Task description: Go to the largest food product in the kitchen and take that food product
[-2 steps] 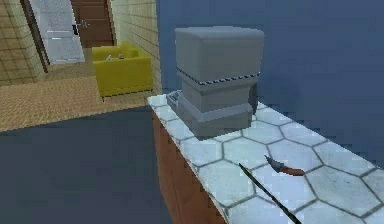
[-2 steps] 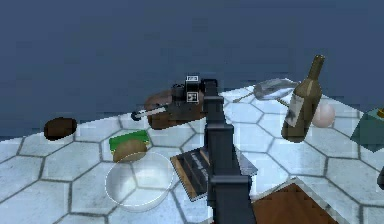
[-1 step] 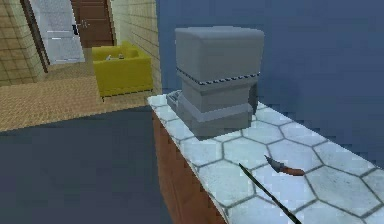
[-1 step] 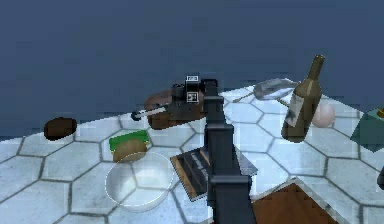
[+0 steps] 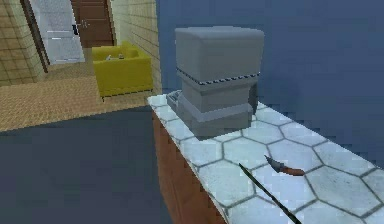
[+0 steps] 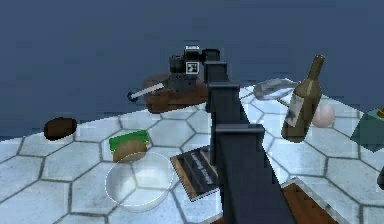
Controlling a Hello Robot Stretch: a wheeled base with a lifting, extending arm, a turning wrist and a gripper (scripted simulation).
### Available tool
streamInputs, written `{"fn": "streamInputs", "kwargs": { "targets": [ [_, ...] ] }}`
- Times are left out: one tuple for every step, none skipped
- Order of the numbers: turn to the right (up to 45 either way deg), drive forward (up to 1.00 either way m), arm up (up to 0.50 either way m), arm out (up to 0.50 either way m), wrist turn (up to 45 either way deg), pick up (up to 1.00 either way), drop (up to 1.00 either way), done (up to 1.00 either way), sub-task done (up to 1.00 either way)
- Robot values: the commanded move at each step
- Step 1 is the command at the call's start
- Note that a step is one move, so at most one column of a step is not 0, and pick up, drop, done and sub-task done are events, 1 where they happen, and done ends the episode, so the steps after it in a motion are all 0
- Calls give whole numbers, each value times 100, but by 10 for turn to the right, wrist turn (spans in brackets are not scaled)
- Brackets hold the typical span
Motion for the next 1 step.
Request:
{"fn": "streamInputs", "kwargs": {
  "targets": [
    [0, 0, 0, 0, 0, 0, 0, 100, 0]
  ]
}}
